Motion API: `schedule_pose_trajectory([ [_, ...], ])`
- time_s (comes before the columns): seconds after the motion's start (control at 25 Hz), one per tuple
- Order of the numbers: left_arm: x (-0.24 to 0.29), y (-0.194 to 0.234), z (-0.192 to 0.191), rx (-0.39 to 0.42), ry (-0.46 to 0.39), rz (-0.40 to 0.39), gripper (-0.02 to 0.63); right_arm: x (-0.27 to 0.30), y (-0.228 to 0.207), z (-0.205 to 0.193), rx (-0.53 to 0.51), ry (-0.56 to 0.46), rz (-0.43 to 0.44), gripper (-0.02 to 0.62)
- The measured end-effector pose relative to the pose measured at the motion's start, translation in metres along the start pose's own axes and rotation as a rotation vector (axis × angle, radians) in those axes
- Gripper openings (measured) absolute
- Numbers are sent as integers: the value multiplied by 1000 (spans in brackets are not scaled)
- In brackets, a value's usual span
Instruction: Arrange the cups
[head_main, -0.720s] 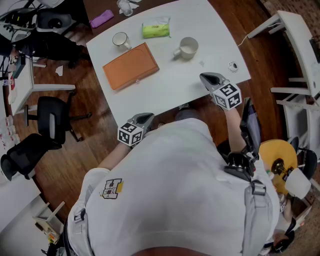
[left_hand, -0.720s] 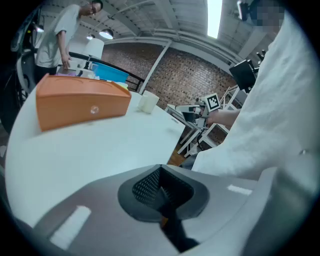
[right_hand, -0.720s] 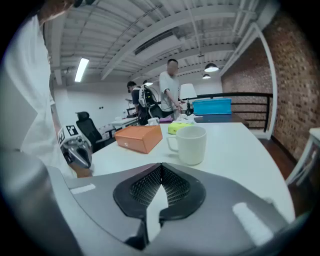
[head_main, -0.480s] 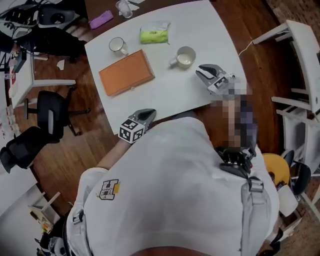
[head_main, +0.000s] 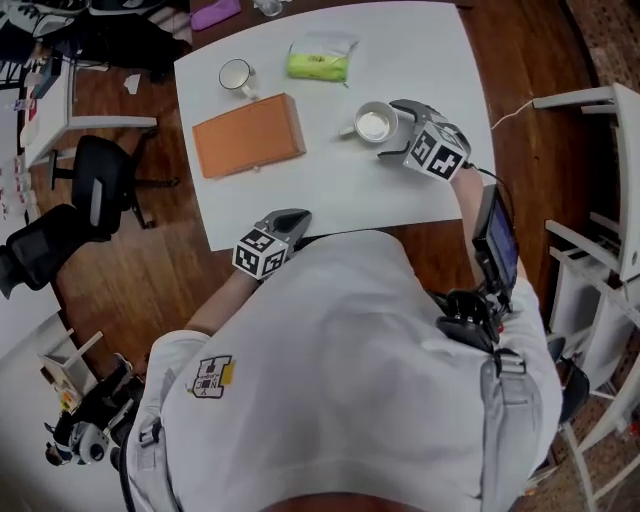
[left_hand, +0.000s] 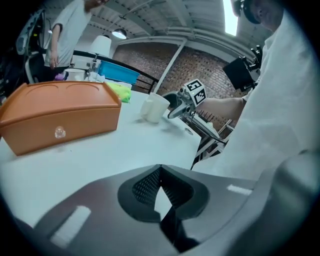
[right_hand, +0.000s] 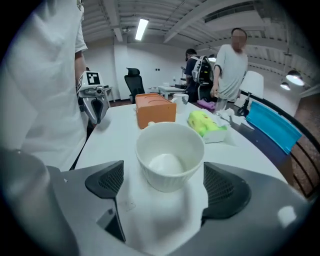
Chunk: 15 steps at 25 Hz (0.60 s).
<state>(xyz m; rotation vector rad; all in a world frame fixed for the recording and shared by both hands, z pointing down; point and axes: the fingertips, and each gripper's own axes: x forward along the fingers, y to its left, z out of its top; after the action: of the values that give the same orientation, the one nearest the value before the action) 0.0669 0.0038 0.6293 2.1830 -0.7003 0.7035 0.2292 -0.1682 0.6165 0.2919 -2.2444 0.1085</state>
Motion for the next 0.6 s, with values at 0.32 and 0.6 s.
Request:
schedule_pose_trajectory([
  [0.32,-13,6,0,-24,-40,52,0,43,-2,8,68,-74,69,502],
  [0.6,-21,15,2,-29,-73,67,0,47,-8,13,89,-124,-12,449],
])
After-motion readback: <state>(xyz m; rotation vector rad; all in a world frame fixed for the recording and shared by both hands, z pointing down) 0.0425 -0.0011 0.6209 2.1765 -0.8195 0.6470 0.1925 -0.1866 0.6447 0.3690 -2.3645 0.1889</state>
